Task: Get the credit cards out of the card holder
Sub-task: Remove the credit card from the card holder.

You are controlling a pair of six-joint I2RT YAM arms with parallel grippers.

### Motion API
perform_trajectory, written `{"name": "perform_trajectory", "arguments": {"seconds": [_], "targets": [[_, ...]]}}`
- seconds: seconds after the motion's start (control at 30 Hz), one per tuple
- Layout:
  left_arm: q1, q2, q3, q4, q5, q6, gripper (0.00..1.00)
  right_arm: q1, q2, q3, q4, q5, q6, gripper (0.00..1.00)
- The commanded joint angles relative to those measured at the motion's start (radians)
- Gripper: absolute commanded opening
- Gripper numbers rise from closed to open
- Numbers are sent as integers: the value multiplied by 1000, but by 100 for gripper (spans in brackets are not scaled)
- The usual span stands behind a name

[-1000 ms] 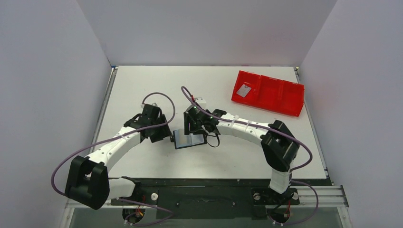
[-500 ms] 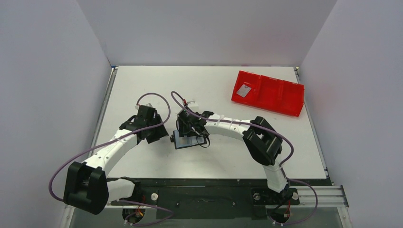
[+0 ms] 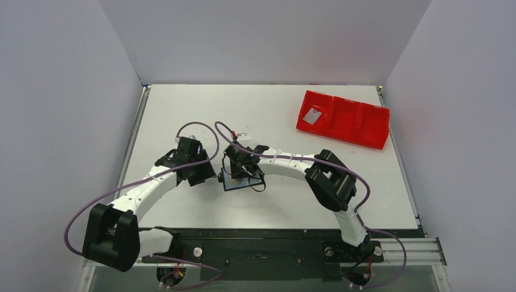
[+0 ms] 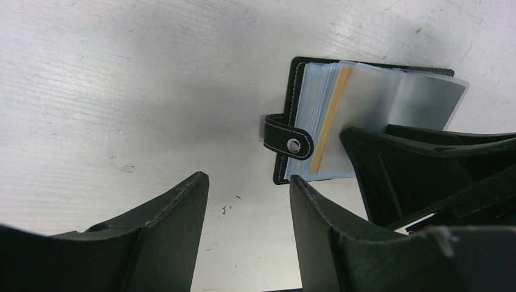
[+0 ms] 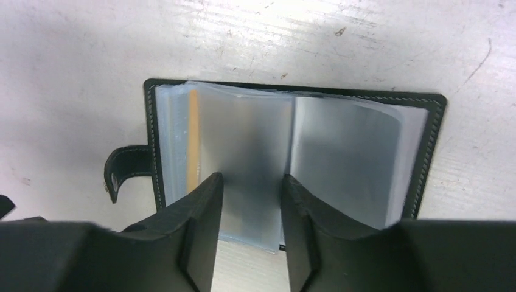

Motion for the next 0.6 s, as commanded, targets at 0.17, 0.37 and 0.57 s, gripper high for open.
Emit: {"name": "perform_trajectory", "arguments": {"seconds": [0.17,0.37,0.57], "targets": [[2,42,7,73,71,21,49,-6,-19,-49,35,2,18,14],[-34,67,41,76,79,24,48,-49,-60,-155,141,-102,53,5],[-120,90,93,104,79,4,47,-96,-93,-288,318,-259,102,1]]}}
